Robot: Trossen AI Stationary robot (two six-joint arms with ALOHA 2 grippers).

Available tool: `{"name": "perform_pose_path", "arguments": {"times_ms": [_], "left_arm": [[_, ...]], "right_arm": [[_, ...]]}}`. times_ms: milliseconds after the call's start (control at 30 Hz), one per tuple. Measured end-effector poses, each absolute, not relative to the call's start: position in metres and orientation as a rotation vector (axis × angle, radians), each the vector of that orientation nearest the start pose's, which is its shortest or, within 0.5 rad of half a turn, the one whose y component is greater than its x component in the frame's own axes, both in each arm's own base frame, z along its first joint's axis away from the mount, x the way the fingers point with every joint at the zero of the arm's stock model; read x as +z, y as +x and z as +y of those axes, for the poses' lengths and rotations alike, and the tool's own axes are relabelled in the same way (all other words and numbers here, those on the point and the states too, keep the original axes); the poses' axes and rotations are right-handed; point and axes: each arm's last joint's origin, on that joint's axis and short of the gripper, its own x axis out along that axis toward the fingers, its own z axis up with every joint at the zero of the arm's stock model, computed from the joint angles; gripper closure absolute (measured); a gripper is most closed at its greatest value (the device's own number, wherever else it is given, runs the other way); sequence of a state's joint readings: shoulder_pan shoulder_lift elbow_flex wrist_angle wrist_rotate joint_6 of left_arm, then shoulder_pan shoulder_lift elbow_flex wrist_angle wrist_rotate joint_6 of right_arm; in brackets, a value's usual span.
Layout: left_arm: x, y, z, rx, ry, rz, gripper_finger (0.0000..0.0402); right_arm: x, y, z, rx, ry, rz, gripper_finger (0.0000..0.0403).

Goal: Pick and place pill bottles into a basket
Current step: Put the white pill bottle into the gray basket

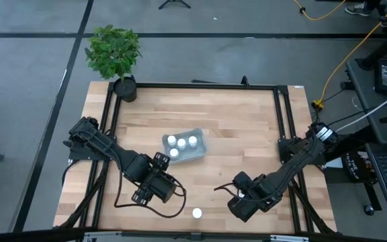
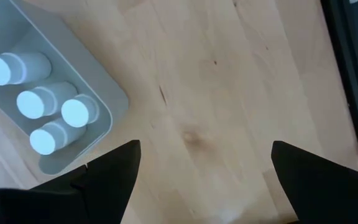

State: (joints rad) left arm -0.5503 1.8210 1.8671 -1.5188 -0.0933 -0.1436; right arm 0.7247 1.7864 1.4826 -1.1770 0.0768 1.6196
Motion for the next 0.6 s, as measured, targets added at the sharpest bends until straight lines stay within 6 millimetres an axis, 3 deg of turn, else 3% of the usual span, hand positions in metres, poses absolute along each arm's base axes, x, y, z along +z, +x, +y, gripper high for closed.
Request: {"name": "perform_pose_path", "arguments": {"times_ms": [600], "left_arm": [[0.334,0.287,-0.176,-0.255,0.333,1.426,0.0048]], "right_arm": [[0.187,0.246,0.217,-0.663,0.784,1.394,0.0037]]}}
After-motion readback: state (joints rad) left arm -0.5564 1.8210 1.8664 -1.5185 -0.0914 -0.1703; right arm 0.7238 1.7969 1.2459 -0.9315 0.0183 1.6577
